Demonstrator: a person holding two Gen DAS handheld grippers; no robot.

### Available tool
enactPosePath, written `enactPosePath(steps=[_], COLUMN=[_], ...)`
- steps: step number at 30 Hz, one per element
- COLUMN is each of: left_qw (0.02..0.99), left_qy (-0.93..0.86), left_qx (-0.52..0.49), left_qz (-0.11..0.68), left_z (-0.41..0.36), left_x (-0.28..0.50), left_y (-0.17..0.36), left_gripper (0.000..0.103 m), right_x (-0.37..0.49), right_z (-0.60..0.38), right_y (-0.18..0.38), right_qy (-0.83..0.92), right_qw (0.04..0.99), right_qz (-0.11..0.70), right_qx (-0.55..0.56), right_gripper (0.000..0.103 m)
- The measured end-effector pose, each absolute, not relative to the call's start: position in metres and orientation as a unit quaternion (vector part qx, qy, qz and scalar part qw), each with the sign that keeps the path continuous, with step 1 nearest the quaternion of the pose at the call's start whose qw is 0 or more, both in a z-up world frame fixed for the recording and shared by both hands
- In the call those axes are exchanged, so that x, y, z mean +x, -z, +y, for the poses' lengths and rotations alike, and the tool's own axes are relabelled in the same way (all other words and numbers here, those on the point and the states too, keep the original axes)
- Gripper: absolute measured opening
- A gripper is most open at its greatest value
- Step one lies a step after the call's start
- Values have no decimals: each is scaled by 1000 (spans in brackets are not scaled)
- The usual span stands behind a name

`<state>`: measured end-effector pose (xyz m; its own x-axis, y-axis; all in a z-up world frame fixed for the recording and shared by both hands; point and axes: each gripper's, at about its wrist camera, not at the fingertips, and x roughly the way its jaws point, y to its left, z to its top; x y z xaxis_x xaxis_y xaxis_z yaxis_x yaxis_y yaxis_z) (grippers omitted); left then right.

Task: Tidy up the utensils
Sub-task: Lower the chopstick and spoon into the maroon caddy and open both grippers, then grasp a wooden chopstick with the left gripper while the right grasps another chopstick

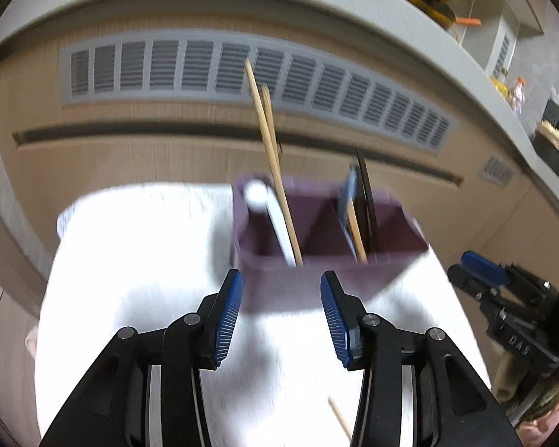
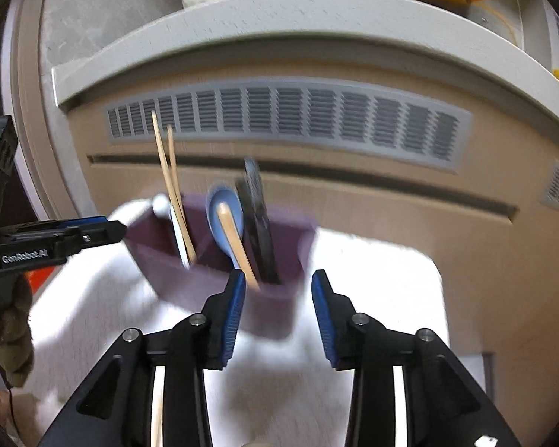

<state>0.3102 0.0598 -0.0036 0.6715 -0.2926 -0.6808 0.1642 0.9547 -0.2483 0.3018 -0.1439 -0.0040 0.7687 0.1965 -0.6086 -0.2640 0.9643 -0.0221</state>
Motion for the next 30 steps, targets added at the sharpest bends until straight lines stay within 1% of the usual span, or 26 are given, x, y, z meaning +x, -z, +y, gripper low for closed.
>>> enactPosePath(steps=[9,15,21,24,30], left_qw=[856,809,810,812,810], left_qy=[175,199,163,155,150], left_qx=[-41,-28,4,24,28], left_qz=[485,553,563,562,566], left_z=[0,-33,-57,-71,-73], left_x=[247,224,231,233,231], left_y=[56,83,87,88,91], left_gripper=[45,44,44,39,38], right_x=[248,217,223,227,238], right_z=[-196,-239,-253,-251,-241], right_y=[39,55,81,94,108], right_qy=[-73,-55,-64,-62,-62], right_qw=[925,920,898,892,883], right_qz=[370,382,434,447,463], right_qx=[-51,-65,-25,-28,-47], right_gripper=[38,42,44,44,42])
